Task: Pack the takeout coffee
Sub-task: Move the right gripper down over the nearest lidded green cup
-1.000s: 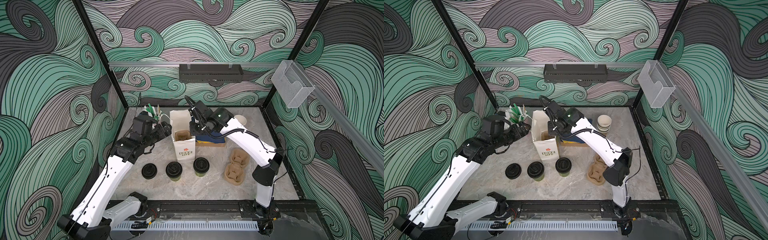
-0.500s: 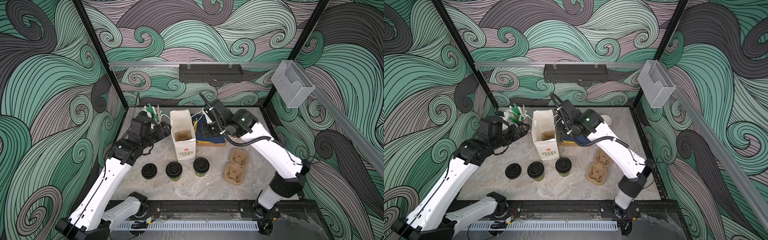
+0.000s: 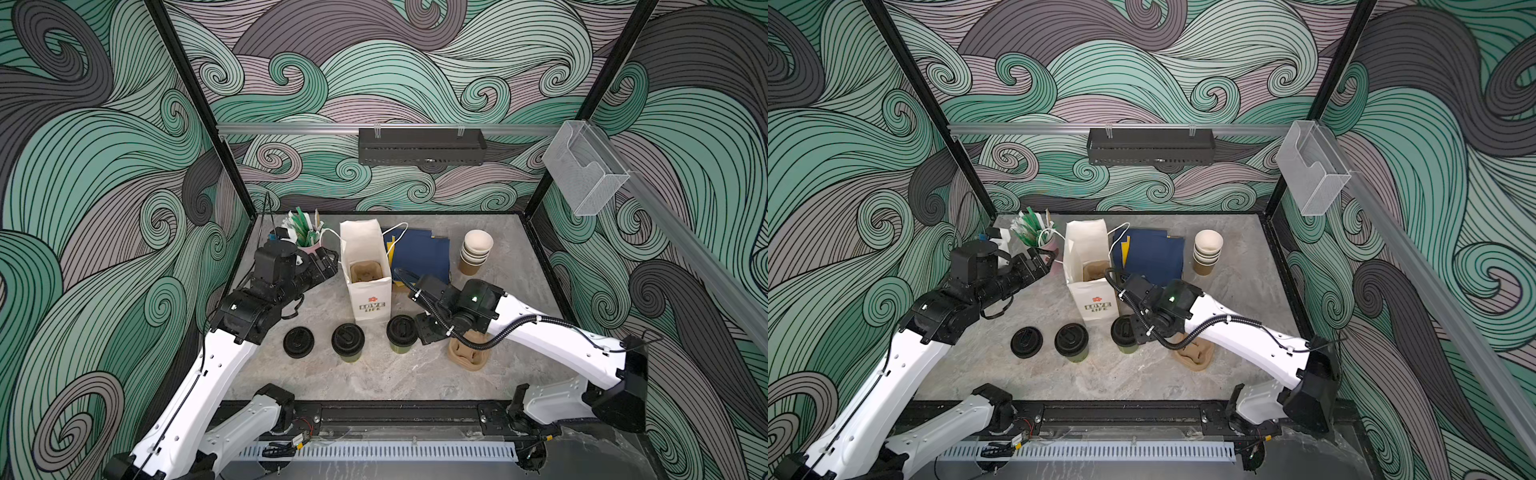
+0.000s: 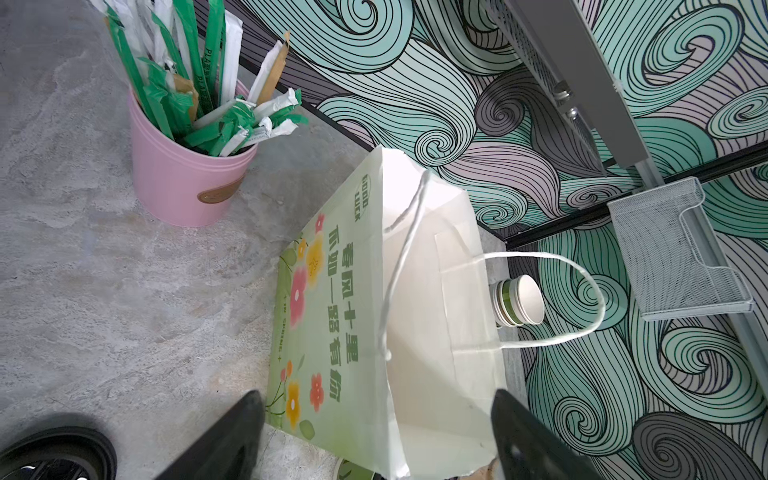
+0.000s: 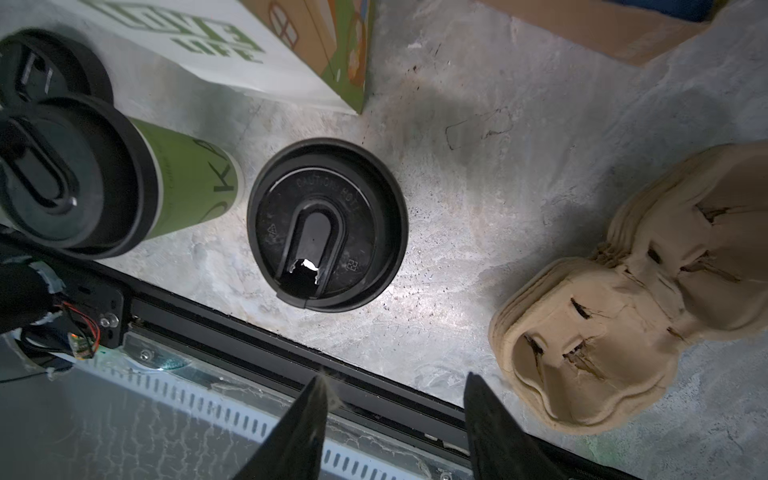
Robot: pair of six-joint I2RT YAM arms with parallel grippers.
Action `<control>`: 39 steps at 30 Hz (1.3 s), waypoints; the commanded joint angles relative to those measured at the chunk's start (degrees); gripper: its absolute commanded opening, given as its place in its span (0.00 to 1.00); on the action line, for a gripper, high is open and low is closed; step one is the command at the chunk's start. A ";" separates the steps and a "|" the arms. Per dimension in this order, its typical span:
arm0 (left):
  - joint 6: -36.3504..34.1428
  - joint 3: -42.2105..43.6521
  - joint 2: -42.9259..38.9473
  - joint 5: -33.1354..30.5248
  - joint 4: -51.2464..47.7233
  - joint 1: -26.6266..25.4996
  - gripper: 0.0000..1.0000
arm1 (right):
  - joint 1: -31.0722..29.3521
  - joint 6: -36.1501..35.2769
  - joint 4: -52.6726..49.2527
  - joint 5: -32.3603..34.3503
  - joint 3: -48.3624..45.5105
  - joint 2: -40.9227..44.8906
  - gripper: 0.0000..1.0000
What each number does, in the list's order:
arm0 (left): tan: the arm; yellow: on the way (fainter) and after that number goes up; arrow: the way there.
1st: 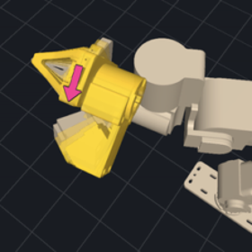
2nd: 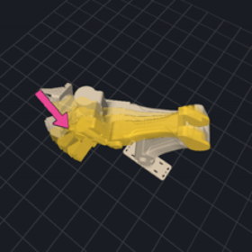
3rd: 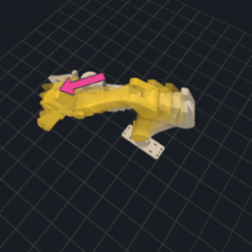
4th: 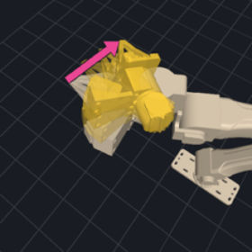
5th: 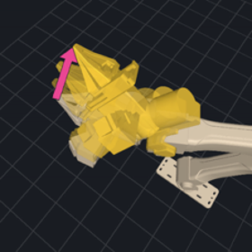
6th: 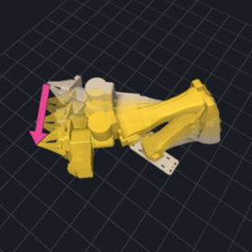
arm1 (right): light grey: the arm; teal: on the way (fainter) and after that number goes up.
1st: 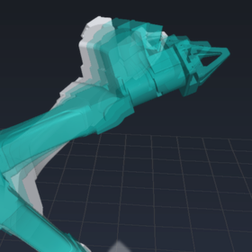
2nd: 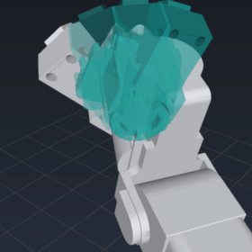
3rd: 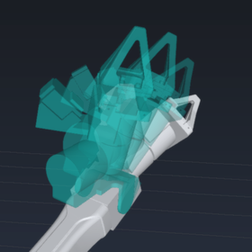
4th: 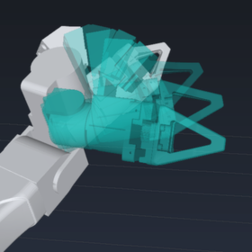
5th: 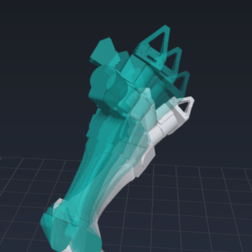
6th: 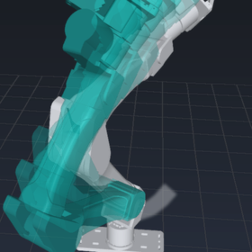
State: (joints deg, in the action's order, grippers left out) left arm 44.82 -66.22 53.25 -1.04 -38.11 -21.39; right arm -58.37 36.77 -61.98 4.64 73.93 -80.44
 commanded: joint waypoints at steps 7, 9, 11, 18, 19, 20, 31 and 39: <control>0.45 -0.32 -0.30 -0.87 0.71 0.47 0.87 | -0.65 3.02 10.47 1.34 -1.92 -2.45 0.76; 0.53 -0.23 -0.32 -0.83 0.69 0.48 0.87 | -0.62 2.95 11.06 1.57 -2.12 -3.08 0.78; 0.53 -0.21 -0.30 -0.90 0.79 0.56 0.87 | -0.68 2.72 11.50 1.97 -2.47 -3.56 0.80; 0.62 -0.32 0.17 -0.54 1.01 0.50 0.87 | -1.12 1.47 11.88 1.85 -2.48 -5.49 0.92; 0.62 -0.32 0.16 -0.56 1.06 0.53 0.87 | -1.20 1.46 11.88 1.86 -2.48 -5.62 0.92; 0.62 -0.32 0.16 -0.55 1.02 0.49 0.87 | -1.30 1.41 12.01 1.86 -2.48 -5.88 0.92; 0.71 -0.31 0.24 -0.41 1.15 0.51 0.87 | -1.48 0.77 11.11 1.54 -1.35 -9.90 0.97; 0.62 -0.36 0.48 -0.28 1.31 0.51 0.87 | -1.47 1.84 7.19 5.15 -0.65 -10.49 0.95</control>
State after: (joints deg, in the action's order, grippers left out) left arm 45.63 -66.22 53.47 -1.06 -37.69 -21.39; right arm -59.57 37.80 -51.27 6.50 71.96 -90.37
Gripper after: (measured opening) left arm 0.874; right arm 0.949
